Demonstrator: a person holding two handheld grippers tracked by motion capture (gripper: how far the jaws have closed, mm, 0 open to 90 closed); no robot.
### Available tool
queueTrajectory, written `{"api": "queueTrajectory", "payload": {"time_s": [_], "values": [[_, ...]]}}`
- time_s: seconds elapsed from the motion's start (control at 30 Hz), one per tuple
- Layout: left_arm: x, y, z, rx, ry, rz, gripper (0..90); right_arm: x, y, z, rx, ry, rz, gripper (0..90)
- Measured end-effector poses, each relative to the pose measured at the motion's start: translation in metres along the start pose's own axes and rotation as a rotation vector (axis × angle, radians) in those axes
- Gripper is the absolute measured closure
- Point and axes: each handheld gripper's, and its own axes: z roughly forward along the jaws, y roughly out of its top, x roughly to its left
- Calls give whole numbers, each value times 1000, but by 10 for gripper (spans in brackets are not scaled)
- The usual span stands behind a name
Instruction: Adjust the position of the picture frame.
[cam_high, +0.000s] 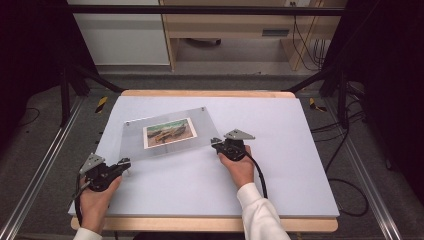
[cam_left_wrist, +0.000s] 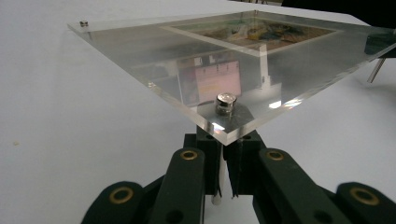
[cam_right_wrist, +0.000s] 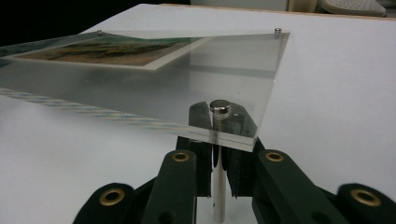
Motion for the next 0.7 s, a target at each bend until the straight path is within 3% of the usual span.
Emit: {"api": "queueTrajectory", "payload": {"time_s": [0.1, 0.23, 0.7], "values": [[1, 1, 0, -11, 2, 1, 841, 2, 3, 0, 3, -5, -12, 848], [-1, 5, -2, -26, 22, 50, 847, 3, 8, -2, -4, -18, -27, 851], [-9, 17, -14, -119, -15, 51, 844, 9, 22, -25, -68, -27, -62, 850]]}}
